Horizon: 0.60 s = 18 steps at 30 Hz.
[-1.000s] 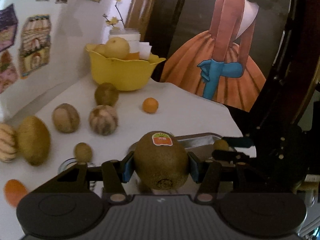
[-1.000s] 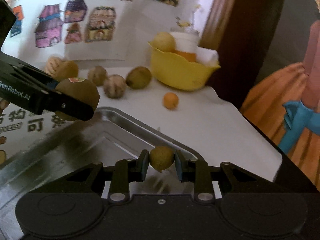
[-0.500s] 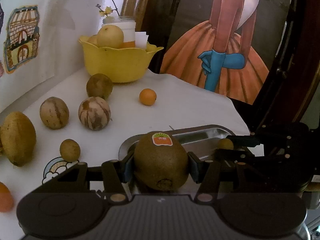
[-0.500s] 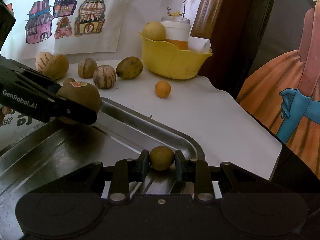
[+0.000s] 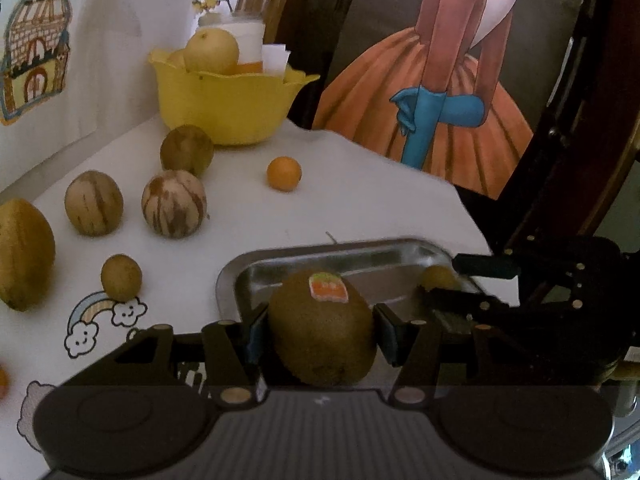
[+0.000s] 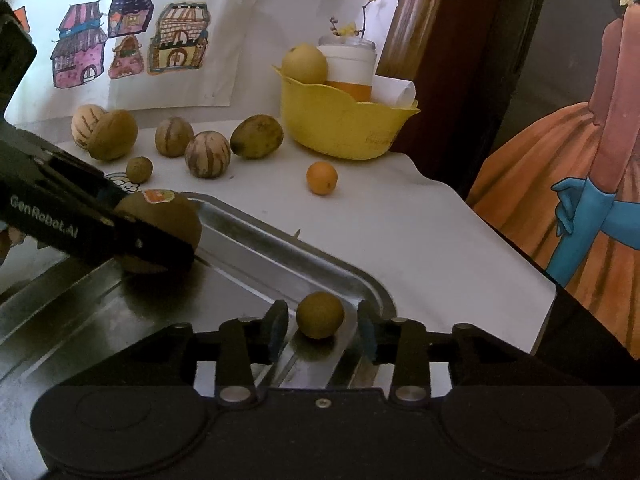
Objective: Organize fruits
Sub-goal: 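Carry both fruits over the metal tray and open both tools to release them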
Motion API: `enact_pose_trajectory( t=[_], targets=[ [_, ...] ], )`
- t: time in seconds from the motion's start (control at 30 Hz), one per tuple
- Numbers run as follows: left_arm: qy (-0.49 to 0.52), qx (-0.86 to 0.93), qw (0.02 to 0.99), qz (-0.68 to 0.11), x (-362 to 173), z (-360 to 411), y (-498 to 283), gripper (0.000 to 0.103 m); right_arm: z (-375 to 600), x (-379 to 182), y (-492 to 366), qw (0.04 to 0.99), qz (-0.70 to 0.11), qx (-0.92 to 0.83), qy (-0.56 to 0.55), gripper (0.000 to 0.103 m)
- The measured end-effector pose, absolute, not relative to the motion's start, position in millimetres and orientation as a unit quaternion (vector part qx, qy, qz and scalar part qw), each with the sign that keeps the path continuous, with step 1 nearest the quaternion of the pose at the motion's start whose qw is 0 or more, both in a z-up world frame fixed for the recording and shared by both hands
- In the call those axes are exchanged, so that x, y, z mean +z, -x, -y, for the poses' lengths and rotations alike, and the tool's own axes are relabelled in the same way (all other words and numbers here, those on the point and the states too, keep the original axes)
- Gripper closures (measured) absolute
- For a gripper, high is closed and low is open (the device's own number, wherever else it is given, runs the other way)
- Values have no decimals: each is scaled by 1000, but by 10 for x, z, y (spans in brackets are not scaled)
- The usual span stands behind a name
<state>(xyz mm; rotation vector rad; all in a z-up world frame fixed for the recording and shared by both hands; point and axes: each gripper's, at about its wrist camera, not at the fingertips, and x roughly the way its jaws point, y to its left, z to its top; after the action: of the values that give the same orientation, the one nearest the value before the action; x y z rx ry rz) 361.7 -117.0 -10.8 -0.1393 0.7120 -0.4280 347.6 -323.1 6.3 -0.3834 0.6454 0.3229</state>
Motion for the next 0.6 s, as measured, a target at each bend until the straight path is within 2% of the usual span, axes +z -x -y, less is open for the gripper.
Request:
enact_pose_trajectory(
  t=[0.1, 0.17, 0.43, 0.6],
  targets=[
    [75, -205, 915, -339, -68, 1137, -3583, 36, 3244, 94, -3423, 918, -315, 154, 185, 56],
    [75, -203, 916, -338, -48, 1120, -3548, 36, 3247, 127, -3380, 919, -314, 153, 184, 53],
    [88, -194, 925, -315, 141, 988, -3222, 15, 3213, 331, -3058, 923, -304, 160, 172, 22],
    [95, -188, 928, -308, 279, 897, -2899, 3, 3109, 458, -2745, 923, -301, 173, 167, 9]
  ],
)
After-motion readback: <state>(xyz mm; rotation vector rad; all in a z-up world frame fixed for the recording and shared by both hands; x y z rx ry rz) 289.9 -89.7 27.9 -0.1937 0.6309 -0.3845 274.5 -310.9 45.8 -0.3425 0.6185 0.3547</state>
